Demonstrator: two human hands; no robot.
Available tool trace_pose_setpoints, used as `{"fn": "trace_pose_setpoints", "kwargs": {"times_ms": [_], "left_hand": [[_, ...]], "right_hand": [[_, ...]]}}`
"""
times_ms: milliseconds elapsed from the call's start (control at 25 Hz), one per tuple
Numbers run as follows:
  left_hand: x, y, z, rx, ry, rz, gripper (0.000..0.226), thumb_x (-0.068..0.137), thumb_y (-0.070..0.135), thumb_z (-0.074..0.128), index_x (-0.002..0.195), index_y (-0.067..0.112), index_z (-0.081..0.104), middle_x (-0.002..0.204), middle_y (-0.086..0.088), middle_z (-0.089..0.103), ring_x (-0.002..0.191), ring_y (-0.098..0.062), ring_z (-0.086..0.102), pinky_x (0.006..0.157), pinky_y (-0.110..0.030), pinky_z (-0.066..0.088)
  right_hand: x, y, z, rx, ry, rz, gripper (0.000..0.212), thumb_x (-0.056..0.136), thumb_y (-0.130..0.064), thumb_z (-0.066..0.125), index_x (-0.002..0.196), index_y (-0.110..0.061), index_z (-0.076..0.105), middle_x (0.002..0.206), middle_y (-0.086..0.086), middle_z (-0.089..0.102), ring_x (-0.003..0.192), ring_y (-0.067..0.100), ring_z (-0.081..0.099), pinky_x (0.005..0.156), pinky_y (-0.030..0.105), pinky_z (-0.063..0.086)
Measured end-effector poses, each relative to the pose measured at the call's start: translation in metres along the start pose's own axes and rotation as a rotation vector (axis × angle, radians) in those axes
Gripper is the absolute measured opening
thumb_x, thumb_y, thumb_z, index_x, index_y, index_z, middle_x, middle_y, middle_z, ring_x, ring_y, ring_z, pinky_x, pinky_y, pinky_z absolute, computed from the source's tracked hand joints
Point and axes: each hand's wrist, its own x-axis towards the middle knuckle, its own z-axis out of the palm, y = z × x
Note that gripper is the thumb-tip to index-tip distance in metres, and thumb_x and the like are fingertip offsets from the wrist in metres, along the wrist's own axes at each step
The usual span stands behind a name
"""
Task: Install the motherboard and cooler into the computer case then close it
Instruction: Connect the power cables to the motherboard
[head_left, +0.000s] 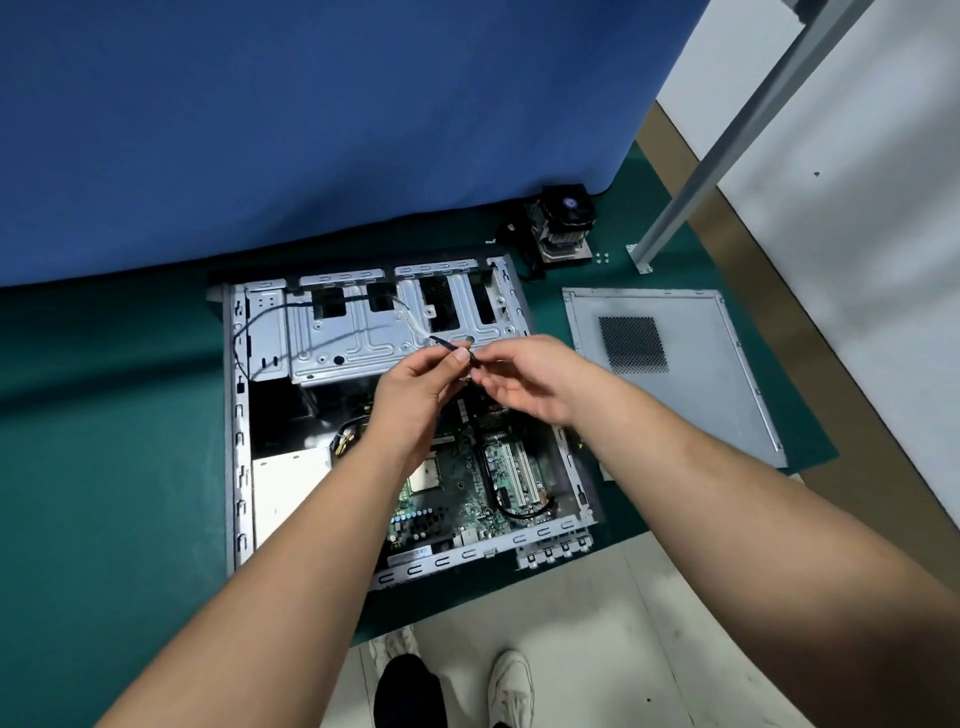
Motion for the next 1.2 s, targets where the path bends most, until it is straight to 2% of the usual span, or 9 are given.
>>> {"fn": "trace_pose_setpoints", "kwargs": {"times_ms": [120, 200, 320, 400, 560, 680, 800, 960, 1200], "left_hand": [[0.0, -0.009, -0.009, 0.131, 0.048, 0.058, 0.016, 0.071, 0.027, 0.086, 0.084, 0.019, 0.081, 0.102, -0.01, 0.078, 0.099, -0.024, 0.072, 0.092, -0.031, 0.056], [0.0, -0.02, -0.017, 0.272, 0.041, 0.073, 0.017, 0.075, 0.028, 0.086, 0.089, 0.019, 0.081, 0.1, -0.009, 0.078, 0.095, -0.023, 0.073, 0.092, -0.035, 0.057], [0.001, -0.037, -0.025, 0.44, 0.02, 0.044, 0.005, 0.084, 0.02, 0.082, 0.089, 0.021, 0.081, 0.096, -0.004, 0.079, 0.086, -0.018, 0.074, 0.085, -0.035, 0.059], [0.005, -0.046, -0.028, 0.496, 0.027, 0.014, 0.003, 0.085, 0.017, 0.082, 0.087, 0.016, 0.08, 0.092, -0.009, 0.079, 0.079, -0.02, 0.073, 0.082, -0.039, 0.062], [0.018, -0.05, -0.019, 0.55, -0.028, -0.029, 0.005, 0.087, 0.004, 0.077, 0.084, 0.004, 0.073, 0.08, -0.012, 0.074, 0.067, -0.016, 0.073, 0.07, -0.029, 0.063], [0.033, -0.053, -0.007, 0.596, -0.066, -0.026, 0.004, 0.088, -0.001, 0.075, 0.092, -0.002, 0.073, 0.091, -0.019, 0.074, 0.081, -0.024, 0.076, 0.079, -0.033, 0.064], [0.052, -0.059, 0.001, 0.806, -0.045, 0.05, 0.01, 0.087, 0.009, 0.08, 0.096, 0.005, 0.076, 0.097, -0.014, 0.078, 0.095, -0.03, 0.075, 0.09, -0.038, 0.059], [0.074, -0.065, 0.007, 1.197, 0.039, 0.19, 0.014, 0.086, 0.028, 0.079, 0.092, 0.016, 0.074, 0.09, -0.002, 0.073, 0.088, -0.022, 0.069, 0.07, -0.028, 0.048], [0.103, -0.073, 0.007, 1.256, 0.038, 0.315, 0.042, 0.09, 0.029, 0.072, 0.13, 0.023, 0.062, 0.134, -0.01, 0.063, 0.119, -0.034, 0.06, 0.094, -0.044, 0.055]], "right_hand": [[0.011, -0.009, -0.01, -0.754, 0.212, -0.479, 0.009, 0.094, -0.015, 0.065, 0.097, -0.012, 0.073, 0.095, 0.007, 0.077, 0.083, 0.017, 0.072, 0.082, 0.035, 0.06], [0.024, -0.021, -0.01, -1.13, 0.259, -0.825, 0.019, 0.094, -0.025, 0.063, 0.11, -0.019, 0.072, 0.112, 0.0, 0.07, 0.101, 0.019, 0.066, 0.093, 0.036, 0.052], [0.057, -0.039, -0.004, -1.577, 0.084, -0.949, 0.049, 0.099, -0.043, 0.055, 0.146, -0.03, 0.052, 0.158, -0.001, 0.041, 0.144, 0.024, 0.038, 0.119, 0.042, 0.031], [0.081, -0.039, -0.004, -1.784, 0.035, -0.938, 0.061, 0.101, -0.058, 0.043, 0.157, -0.038, 0.033, 0.17, -0.006, 0.015, 0.157, 0.022, 0.012, 0.127, 0.043, 0.011], [0.102, -0.025, -0.013, -1.87, 0.13, -1.022, 0.069, 0.099, -0.069, 0.021, 0.161, -0.039, 0.02, 0.171, -0.012, -0.003, 0.158, 0.018, -0.004, 0.127, 0.047, 0.0], [0.106, -0.023, -0.013, -1.843, 0.155, -1.047, 0.074, 0.095, -0.072, 0.016, 0.16, -0.038, 0.026, 0.171, -0.014, -0.002, 0.158, 0.017, -0.002, 0.127, 0.048, 0.004], [0.109, -0.022, -0.013, -1.821, 0.151, -1.057, 0.071, 0.097, -0.072, 0.022, 0.159, -0.038, 0.03, 0.171, -0.015, 0.0, 0.158, 0.016, 0.0, 0.128, 0.046, 0.003], [0.11, -0.024, -0.015, -1.766, 0.135, -1.056, 0.073, 0.093, -0.075, 0.023, 0.156, -0.04, 0.036, 0.17, -0.018, 0.002, 0.158, 0.012, 0.0, 0.128, 0.044, 0.003], [0.116, -0.025, -0.017, -1.699, 0.117, -1.101, 0.069, 0.093, -0.076, 0.03, 0.151, -0.042, 0.045, 0.169, -0.019, 0.008, 0.157, 0.012, 0.005, 0.127, 0.042, 0.004]]}}
